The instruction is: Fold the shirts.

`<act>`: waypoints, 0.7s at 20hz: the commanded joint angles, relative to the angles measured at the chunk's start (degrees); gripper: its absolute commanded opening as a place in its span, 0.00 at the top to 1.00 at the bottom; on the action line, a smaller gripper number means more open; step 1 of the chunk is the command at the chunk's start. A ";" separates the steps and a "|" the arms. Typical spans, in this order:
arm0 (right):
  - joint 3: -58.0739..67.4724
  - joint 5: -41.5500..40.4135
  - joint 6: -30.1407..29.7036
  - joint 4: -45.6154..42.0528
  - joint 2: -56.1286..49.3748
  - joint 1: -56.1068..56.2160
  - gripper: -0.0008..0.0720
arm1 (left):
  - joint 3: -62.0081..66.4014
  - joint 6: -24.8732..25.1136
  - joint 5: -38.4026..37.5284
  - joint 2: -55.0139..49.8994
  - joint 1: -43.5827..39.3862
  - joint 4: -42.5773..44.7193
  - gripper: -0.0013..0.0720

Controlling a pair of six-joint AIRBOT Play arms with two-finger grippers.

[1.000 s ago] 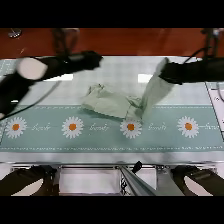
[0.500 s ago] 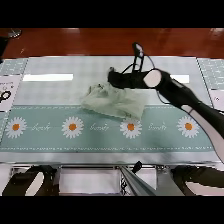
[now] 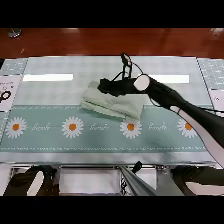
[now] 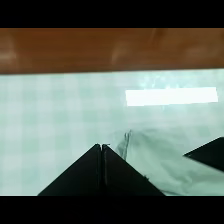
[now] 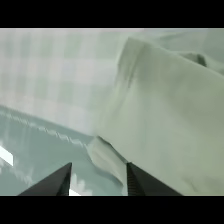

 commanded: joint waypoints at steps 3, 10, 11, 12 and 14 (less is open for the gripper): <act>0.09 31.54 0.52 -25.83 9.49 -15.08 0.38 | -8.61 -0.04 0.57 -0.72 0.15 0.87 0.96; -22.60 33.70 -3.72 -16.04 19.47 -37.44 0.20 | -11.47 -0.07 0.52 -0.72 0.15 0.87 0.96; -26.12 30.08 -6.01 -8.24 18.93 -38.38 0.17 | -11.47 -0.07 0.52 -0.72 0.15 0.87 0.96; -28.57 26.93 -7.65 -3.06 18.08 -38.07 0.17 | -11.47 -0.07 0.50 -0.72 0.15 0.87 0.96; -31.08 21.42 -9.77 2.97 15.34 -34.99 0.17 | -11.47 -0.07 0.48 -0.72 0.15 0.87 0.96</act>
